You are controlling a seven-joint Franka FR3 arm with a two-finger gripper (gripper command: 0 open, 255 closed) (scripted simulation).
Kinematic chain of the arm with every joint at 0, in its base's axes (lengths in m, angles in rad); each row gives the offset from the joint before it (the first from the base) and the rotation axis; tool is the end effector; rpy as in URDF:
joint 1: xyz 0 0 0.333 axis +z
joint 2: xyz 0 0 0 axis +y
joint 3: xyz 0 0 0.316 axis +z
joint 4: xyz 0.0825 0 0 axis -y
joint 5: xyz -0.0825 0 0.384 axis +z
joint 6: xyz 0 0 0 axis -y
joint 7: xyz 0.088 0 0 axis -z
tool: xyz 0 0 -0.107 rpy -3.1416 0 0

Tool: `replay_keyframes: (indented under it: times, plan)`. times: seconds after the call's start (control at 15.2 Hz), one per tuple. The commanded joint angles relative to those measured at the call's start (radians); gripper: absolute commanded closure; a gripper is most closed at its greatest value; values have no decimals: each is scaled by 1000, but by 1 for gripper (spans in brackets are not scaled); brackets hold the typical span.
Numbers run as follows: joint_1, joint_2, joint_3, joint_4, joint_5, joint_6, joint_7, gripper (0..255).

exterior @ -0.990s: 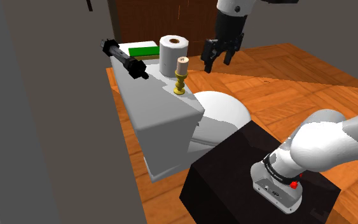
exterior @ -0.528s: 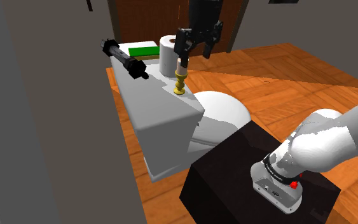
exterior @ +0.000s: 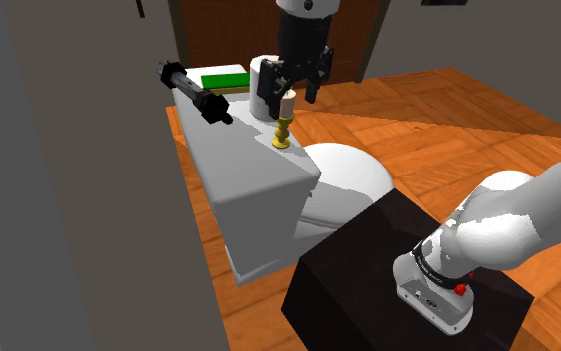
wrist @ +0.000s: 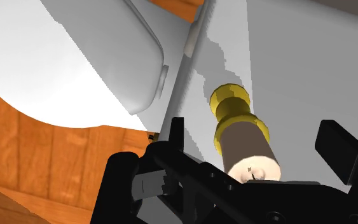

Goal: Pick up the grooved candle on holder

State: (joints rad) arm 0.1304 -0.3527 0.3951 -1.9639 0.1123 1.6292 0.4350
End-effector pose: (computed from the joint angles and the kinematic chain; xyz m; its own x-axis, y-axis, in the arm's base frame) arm 0.3731 0.2602 0.6049 0.9981 0.0610 0.0030 0.0609 -0.9979 0.0221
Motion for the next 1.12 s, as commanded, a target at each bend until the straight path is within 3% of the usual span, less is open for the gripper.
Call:
replay_keyframes:
  times: [0.0, 0.13, 0.2, 0.79, 1.06]
  plan:
    - [2, -4, 2, -40, 3, 37, -2, 0]
    - [2, -4, 2, -40, 3, 37, -2, 0]
    - [2, -2, 3, -40, 2, 38, -1, 255]
    - [2, -4, 2, -40, 3, 37, -2, 255]
    - [-1, 5, -1, 22, -2, -17, 1, 255]
